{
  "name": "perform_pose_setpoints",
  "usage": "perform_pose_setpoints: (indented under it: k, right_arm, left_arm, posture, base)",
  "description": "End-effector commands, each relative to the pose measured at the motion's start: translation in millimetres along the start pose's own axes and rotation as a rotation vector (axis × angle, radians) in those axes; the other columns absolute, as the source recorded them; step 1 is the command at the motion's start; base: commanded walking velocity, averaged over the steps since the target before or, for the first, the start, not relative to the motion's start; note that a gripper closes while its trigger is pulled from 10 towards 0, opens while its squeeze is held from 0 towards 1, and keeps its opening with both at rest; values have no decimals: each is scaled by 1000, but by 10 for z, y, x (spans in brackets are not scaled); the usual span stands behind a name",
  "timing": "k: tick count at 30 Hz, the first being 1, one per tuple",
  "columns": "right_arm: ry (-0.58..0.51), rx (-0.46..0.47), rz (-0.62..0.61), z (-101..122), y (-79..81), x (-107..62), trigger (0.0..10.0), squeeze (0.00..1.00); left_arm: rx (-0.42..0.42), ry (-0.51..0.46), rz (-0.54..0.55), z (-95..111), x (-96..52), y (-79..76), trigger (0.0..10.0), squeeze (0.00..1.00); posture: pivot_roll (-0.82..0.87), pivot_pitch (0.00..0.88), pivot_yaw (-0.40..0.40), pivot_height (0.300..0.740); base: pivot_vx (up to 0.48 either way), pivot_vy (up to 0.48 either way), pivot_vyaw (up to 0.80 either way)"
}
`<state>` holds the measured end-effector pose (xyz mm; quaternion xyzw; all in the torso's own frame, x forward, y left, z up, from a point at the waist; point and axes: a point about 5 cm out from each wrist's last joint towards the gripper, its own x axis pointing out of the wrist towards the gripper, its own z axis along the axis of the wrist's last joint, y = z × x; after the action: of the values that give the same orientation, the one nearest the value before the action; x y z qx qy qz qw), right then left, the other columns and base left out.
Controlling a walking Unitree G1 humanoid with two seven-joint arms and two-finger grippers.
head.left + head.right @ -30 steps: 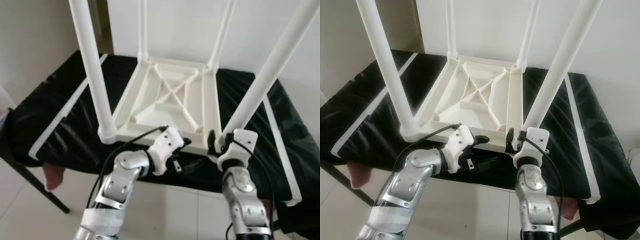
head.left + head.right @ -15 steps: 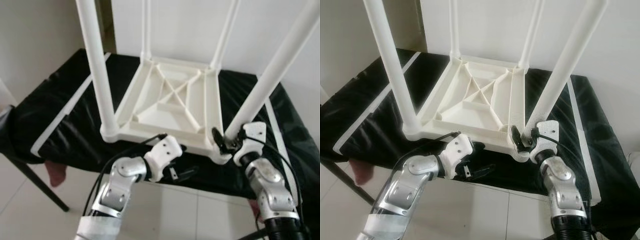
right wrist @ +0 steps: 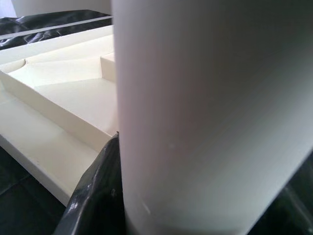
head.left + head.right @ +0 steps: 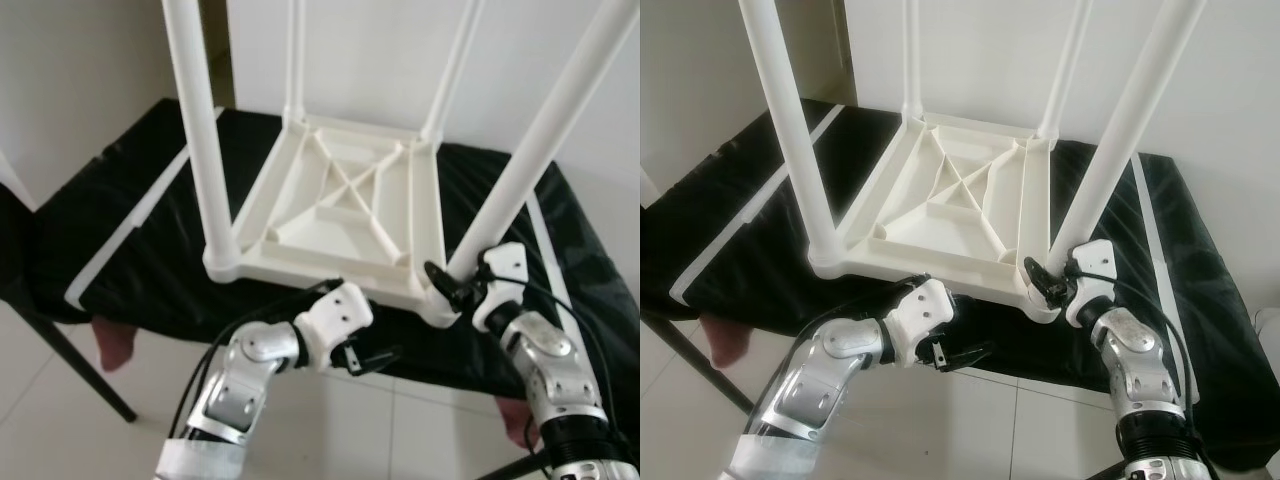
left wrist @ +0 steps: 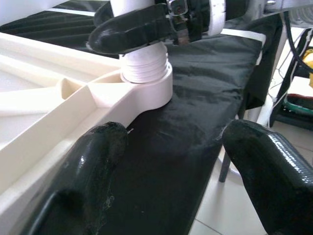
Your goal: Building children table
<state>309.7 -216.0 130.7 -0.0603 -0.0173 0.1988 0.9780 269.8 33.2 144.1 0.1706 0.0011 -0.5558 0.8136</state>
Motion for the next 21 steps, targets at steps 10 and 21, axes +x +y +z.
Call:
perform_pose_setpoints:
  k: [10, 21]
  right_arm:
    - [13, 23, -71, -49, 13, 28, 10000, 0]
    - [-62, 79, -315, 12, 123, 57, 10000, 0]
  left_arm:
    - [-21, -9, 174, 9, 54, 88, 10000, 0]
    - [-3, 1, 178, 4, 94, 92, 10000, 0]
  posture:
    - [54, 0, -86, 740]
    - [50, 0, -83, 740]
  base:
    - [0, 0, 0]
    - [0, 0, 0]
